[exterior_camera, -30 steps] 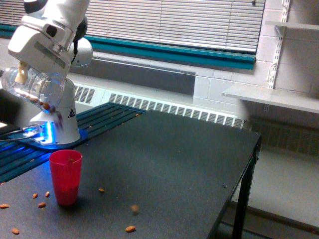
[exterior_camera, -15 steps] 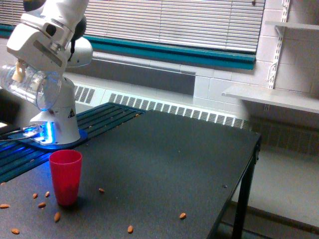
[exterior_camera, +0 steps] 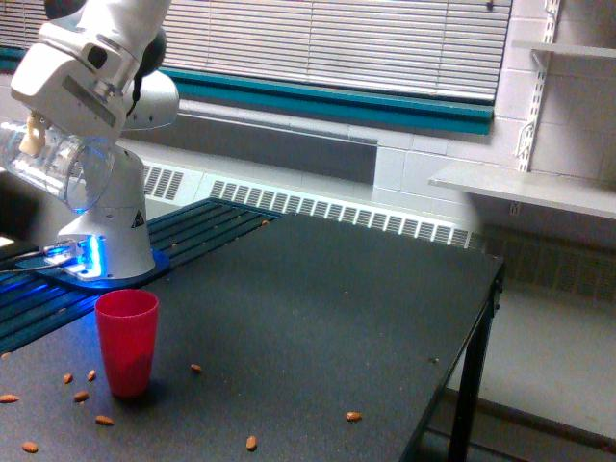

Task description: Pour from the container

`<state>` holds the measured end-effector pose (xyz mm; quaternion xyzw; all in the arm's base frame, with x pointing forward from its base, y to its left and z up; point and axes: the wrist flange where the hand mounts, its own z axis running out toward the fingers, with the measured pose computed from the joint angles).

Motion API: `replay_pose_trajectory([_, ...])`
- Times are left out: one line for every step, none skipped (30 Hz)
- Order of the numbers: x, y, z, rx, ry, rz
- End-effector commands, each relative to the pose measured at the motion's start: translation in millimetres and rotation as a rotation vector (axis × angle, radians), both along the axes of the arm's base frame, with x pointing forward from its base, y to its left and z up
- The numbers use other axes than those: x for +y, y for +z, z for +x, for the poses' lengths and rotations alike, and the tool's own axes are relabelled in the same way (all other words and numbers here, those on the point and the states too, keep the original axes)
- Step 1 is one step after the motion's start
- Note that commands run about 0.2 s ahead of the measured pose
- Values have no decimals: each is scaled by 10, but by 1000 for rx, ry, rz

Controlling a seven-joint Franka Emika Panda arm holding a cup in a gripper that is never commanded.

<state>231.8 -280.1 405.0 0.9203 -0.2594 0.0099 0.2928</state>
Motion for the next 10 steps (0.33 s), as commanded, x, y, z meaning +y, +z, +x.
replay_pose_trajectory([-17, 17, -10, 6, 14, 10])
replay_pose_trajectory([-20, 17, -8, 4, 16, 12])
replay_pose_trajectory([-24, 14, -6, 2, 18, 14])
replay_pose_trajectory([-26, 8, -6, -2, 16, 16])
replay_pose_trajectory([-26, 0, -8, -6, 10, 17])
replay_pose_trajectory([-25, -2, -7, -7, 9, 18])
replay_pose_trajectory([-28, 0, -4, -6, 12, 21])
replay_pose_trajectory([-33, 2, 0, -5, 17, 25])
replay_pose_trajectory([-40, 2, 5, -6, 18, 25])
replay_pose_trajectory([-42, 1, 7, -6, 18, 25])
